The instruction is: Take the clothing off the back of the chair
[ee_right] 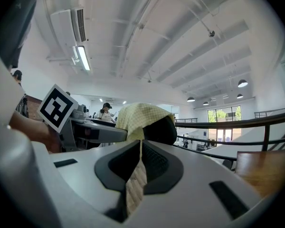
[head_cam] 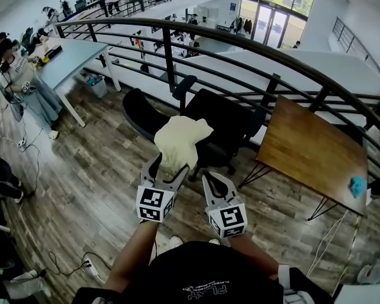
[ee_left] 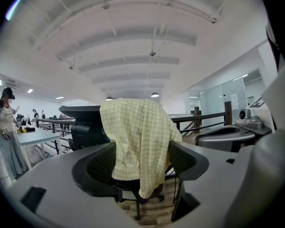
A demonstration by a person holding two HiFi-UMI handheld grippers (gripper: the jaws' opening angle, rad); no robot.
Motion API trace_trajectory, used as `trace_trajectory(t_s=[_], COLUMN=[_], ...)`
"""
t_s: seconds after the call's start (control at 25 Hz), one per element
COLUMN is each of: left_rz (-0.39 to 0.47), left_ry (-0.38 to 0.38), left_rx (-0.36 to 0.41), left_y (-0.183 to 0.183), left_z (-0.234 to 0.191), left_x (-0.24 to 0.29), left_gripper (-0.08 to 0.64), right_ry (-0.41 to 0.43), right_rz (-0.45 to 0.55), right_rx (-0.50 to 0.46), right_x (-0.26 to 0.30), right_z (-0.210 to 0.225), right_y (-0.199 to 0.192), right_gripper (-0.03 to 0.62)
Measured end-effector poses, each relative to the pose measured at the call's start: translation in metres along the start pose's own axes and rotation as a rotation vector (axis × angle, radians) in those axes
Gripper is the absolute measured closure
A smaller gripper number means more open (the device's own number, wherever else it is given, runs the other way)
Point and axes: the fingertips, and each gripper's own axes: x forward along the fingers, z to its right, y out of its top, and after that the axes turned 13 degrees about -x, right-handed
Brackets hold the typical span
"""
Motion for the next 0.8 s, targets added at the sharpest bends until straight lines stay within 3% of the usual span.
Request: trace_trajectory(t_s=[0.4, 0.68, 0.8], left_rz=[0.002, 0.000, 0.007], left_ry=[0.003, 0.026, 0.028], left_rx=[0.025, 0.040, 0.032], left_y=[0.003, 0.009, 0.011], left_z=[-0.003, -0.004, -0.004], left_x=[-0.005, -0.001, -0.002], left_gripper=[0.347, 0.505, 0.528], right_ry=[0.001, -0.007, -0.012], right_rz=[0.006, 0.011, 0.009], right_rx=[0.013, 0.017, 0.017], right_x=[0.004, -0.001, -0.004], right_z=[-0.001, 0.002, 0.003], right_y=[0.000, 0.001, 0.001], right_gripper=[0.569, 0.568, 0.569])
